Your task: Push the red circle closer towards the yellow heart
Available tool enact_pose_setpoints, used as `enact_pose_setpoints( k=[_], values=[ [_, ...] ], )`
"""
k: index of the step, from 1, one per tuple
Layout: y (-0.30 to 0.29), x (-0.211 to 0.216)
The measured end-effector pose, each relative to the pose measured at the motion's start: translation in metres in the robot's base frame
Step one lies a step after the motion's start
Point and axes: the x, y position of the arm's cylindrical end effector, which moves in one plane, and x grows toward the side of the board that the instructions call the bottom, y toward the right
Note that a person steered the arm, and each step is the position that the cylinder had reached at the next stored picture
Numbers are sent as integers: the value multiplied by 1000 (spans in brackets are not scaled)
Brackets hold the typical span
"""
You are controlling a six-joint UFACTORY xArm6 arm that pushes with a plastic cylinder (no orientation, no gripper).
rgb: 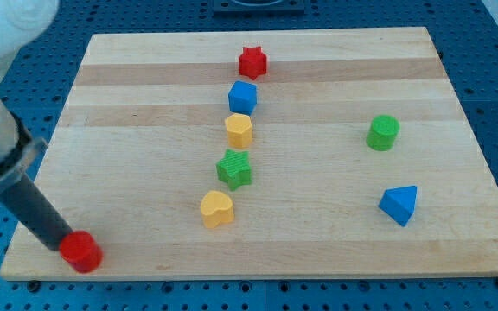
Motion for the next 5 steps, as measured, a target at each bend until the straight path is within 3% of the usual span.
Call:
enact_pose_setpoints(
  k=[1, 2, 4, 5],
  values=[
    [-63, 5],
    [-14, 28],
    [129, 28],
    [84, 28]
  ],
)
